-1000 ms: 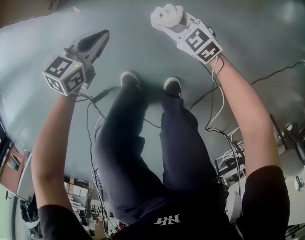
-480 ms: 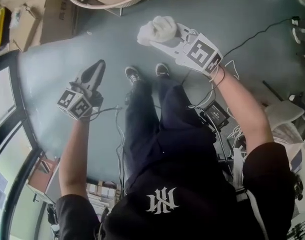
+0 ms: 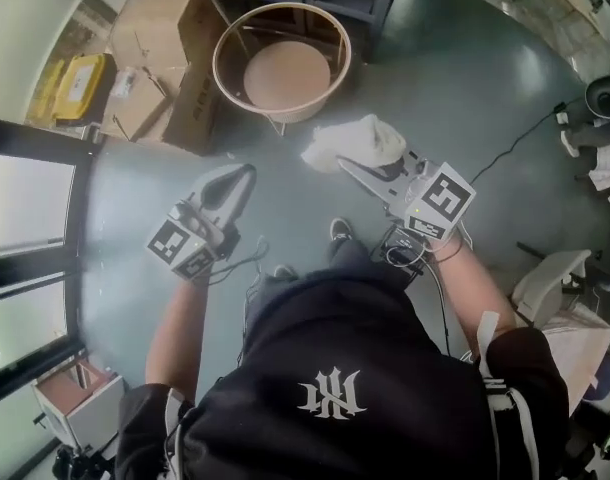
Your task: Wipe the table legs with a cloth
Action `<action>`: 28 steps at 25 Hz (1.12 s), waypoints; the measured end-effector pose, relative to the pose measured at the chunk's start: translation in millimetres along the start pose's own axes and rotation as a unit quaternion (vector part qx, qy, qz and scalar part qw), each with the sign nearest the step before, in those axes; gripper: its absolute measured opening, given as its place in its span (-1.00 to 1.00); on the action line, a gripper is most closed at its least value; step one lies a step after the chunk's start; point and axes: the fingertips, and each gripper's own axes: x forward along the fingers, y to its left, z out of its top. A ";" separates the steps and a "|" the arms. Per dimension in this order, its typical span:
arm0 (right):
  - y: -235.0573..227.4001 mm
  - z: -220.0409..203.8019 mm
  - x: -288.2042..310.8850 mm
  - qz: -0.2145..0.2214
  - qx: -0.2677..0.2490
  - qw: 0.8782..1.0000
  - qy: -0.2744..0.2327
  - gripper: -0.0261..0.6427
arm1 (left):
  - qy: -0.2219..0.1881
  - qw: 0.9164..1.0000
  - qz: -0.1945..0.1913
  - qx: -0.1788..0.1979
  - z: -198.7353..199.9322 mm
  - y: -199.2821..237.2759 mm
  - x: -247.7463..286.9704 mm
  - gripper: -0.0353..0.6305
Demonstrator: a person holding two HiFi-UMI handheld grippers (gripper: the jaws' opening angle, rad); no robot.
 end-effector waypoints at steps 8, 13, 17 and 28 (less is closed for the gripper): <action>144.5 93.1 -17.9 -0.047 0.044 0.993 -0.094 -0.69 | -0.052 0.998 -0.021 0.004 31.7 -56.9 -149.7 -0.88; 234.5 98.0 3.1 -0.040 0.095 0.988 -0.114 -0.69 | -0.065 0.998 -0.003 -0.022 22.1 -44.6 -247.1 -0.88; 290.2 84.9 -31.4 -0.017 0.073 0.995 -0.065 -0.69 | -0.075 0.997 -0.011 -0.020 19.9 -83.2 -263.9 -0.88; 367.2 83.2 -104.1 0.095 0.078 0.987 -0.107 -0.69 | -0.071 0.995 -0.066 0.013 61.0 -217.6 -244.3 -0.88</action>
